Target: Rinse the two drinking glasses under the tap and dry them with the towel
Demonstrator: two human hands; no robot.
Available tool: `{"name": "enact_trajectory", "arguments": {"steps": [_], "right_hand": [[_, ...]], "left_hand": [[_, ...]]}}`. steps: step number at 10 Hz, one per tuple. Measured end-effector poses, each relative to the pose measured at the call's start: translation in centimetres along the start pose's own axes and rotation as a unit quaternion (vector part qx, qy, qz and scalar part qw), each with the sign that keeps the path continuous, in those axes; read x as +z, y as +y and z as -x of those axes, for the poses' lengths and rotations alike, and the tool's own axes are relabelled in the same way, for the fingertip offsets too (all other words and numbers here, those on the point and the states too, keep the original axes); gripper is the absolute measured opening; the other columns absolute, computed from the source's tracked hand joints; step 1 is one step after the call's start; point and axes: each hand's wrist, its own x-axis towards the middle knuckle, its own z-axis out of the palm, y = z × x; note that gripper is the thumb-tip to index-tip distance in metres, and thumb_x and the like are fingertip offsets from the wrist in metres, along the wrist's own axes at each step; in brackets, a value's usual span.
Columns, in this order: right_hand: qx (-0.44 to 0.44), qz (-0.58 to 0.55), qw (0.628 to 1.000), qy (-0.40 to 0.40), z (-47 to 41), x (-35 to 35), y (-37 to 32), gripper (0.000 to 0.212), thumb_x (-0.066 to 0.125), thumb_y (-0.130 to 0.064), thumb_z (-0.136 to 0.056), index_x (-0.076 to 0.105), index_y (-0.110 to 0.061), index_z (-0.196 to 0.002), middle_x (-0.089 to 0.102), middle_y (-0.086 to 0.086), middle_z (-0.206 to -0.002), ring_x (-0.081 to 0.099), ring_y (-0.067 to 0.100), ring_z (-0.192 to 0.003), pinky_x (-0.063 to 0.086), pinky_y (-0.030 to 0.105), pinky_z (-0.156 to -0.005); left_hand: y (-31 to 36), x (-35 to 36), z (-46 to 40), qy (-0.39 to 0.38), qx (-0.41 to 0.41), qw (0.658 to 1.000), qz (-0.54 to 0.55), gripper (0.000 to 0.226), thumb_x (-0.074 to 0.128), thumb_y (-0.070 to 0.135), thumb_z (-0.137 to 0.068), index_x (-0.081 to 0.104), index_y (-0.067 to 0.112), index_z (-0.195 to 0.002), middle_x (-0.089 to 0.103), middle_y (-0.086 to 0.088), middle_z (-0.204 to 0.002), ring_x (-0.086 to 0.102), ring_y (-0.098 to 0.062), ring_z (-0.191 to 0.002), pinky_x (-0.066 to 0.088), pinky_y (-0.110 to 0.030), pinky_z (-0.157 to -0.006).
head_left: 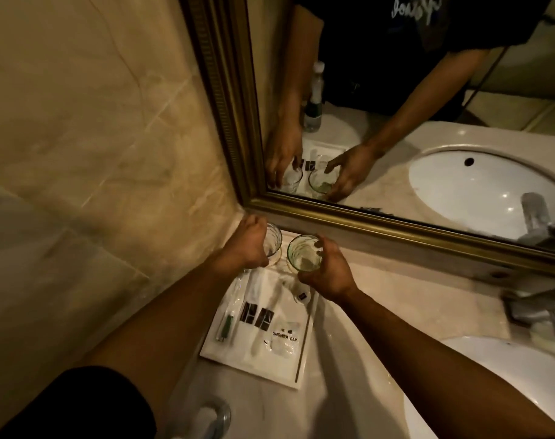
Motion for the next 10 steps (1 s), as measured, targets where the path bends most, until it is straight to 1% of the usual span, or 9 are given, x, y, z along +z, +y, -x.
{"name": "enact_trajectory", "arguments": {"steps": [1,2,3,4,5,7,8,9,10], "right_hand": [[0.009,0.012,1.000,0.003,-0.8,0.7,0.4,0.098,0.089,-0.017,-0.058,0.041,-0.018,-0.144,0.051,0.004,-0.134,0.050,0.022,-0.120,0.045,0.025,-0.092],[0.022,0.044,0.999,-0.001,-1.6,1.1,0.5,0.099,0.087,-0.031,-0.053,0.042,-0.026,-0.141,0.054,0.002,-0.132,0.049,0.026,-0.118,0.050,0.036,-0.093],[0.020,0.040,0.999,-0.005,-2.0,1.4,0.9,0.101,0.081,-0.042,-0.046,0.042,-0.030,-0.138,0.055,0.001,-0.130,0.053,0.026,-0.114,0.054,0.041,-0.091],[0.018,0.033,0.999,0.005,-2.7,1.8,1.5,0.099,0.078,-0.044,-0.045,0.043,-0.033,-0.136,0.057,0.000,-0.129,0.055,0.025,-0.113,0.055,0.043,-0.090],[0.022,0.031,0.999,0.006,-3.0,1.9,1.6,0.098,0.081,-0.040,-0.047,0.042,-0.033,-0.136,0.056,0.000,-0.128,0.054,0.025,-0.113,0.054,0.042,-0.091],[0.059,-0.002,0.998,-0.027,-2.6,2.3,2.0,0.121,0.082,-0.042,-0.042,0.025,-0.031,-0.148,0.050,0.003,-0.140,0.049,0.027,-0.126,0.050,0.046,-0.101],[0.062,-0.011,0.997,-0.041,-1.9,1.5,2.6,0.129,0.084,-0.039,-0.043,0.018,-0.029,-0.153,0.046,0.007,-0.142,0.048,0.027,-0.129,0.049,0.046,-0.103],[0.059,-0.015,0.997,-0.036,-0.3,0.5,2.6,0.121,0.085,-0.035,-0.052,0.018,-0.027,-0.154,0.043,0.009,-0.143,0.047,0.026,-0.129,0.048,0.045,-0.104],[0.075,-0.012,0.997,-0.020,2.2,-1.1,2.5,0.094,0.080,-0.030,-0.076,0.026,-0.021,-0.153,0.038,0.011,-0.148,0.046,0.028,-0.132,0.045,0.043,-0.108]], "left_hand": [[-0.4,0.2,-0.9,-0.012,0.006,1.000,-0.004,0.093,0.086,0.018,-0.067,0.036,0.006,-0.144,0.037,-0.016,-0.149,0.033,-0.031,-0.143,0.034,-0.033,-0.115],[-0.7,0.6,-1.6,-0.034,0.010,0.999,-0.006,0.093,0.085,0.016,-0.066,0.035,0.008,-0.145,0.037,-0.014,-0.149,0.035,-0.032,-0.142,0.039,-0.037,-0.113],[-0.9,1.0,-1.8,-0.036,0.009,0.999,-0.002,0.092,0.084,0.015,-0.066,0.035,0.009,-0.143,0.036,-0.013,-0.150,0.036,-0.033,-0.142,0.041,-0.038,-0.111],[-1.2,1.3,-2.2,-0.035,0.005,0.999,0.004,0.093,0.084,0.018,-0.065,0.035,0.010,-0.145,0.035,-0.013,-0.151,0.034,-0.034,-0.143,0.039,-0.040,-0.113],[-1.3,1.5,-2.5,-0.040,0.006,0.999,0.001,0.094,0.083,0.018,-0.066,0.035,0.011,-0.146,0.034,-0.014,-0.152,0.033,-0.036,-0.143,0.038,-0.042,-0.115],[-1.4,1.5,-2.2,-0.046,0.013,0.999,-0.017,0.108,0.084,0.021,-0.069,0.023,0.019,-0.158,0.026,-0.013,-0.160,0.027,-0.036,-0.149,0.035,-0.043,-0.118],[-1.1,1.4,-1.3,-0.058,0.017,0.997,-0.056,0.115,0.085,0.032,-0.073,0.012,0.024,-0.162,0.015,-0.013,-0.167,0.014,-0.037,-0.154,0.030,-0.046,-0.121],[-0.6,1.2,-0.5,-0.044,0.012,0.996,-0.070,0.107,0.079,0.043,-0.077,0.015,0.026,-0.161,0.016,-0.014,-0.167,0.016,-0.037,-0.153,0.031,-0.048,-0.120],[0.1,0.2,0.5,0.048,-0.017,0.998,-0.037,0.075,0.066,0.047,-0.087,0.038,0.022,-0.152,0.036,-0.014,-0.158,0.036,-0.035,-0.143,0.037,-0.046,-0.113]]}}
